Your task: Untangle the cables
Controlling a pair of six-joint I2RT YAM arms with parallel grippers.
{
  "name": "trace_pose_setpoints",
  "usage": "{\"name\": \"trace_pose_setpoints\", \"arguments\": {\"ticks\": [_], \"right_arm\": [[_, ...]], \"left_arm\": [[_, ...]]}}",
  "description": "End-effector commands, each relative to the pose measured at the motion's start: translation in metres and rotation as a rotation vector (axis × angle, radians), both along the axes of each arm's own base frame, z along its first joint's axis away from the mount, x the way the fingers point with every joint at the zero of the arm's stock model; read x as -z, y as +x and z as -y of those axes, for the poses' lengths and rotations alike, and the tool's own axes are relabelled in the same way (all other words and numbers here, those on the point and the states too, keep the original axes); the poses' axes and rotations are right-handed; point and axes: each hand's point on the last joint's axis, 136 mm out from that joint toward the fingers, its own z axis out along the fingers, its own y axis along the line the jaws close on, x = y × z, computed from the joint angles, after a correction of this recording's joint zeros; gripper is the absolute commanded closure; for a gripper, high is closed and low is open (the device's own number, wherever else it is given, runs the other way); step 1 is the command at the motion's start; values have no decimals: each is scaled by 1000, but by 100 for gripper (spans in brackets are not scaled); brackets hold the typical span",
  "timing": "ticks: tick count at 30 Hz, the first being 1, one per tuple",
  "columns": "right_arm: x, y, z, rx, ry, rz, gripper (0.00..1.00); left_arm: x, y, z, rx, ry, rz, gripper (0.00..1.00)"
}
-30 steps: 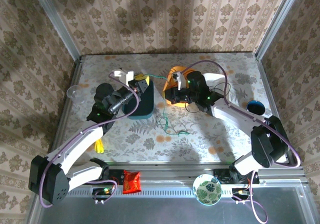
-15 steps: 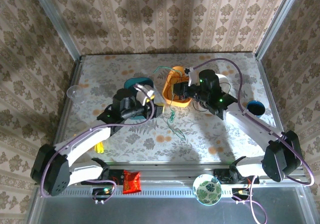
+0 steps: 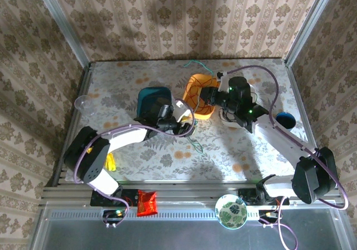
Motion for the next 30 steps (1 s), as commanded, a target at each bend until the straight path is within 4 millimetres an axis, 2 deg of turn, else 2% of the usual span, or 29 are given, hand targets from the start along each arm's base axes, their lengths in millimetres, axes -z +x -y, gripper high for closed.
{"name": "trace_pose_setpoints", "arguments": {"ticks": [1,5,10,15,19,24,30], "right_arm": [[-23,-1,8,31,79,37,100],[-28,2,19,63,110,36,100],[-28,3,34,110,122,29,100],[-22,1,58,218,21,35,100],[-5,-2,96,395,-112,9,100],[18,-13,141,598,-247,-37,100],[22,-31,188,808,-351,-57,100]], "left_arm": [[-4,2,15,45,-41,12,47],[11,6,16,24,-39,-4,62],[21,7,19,9,-47,-41,100],[21,2,11,1,-32,-43,100],[16,-10,0,10,-14,-38,100],[-1,-32,-16,40,-12,-31,100],[8,-47,-42,29,50,-62,100]]}}
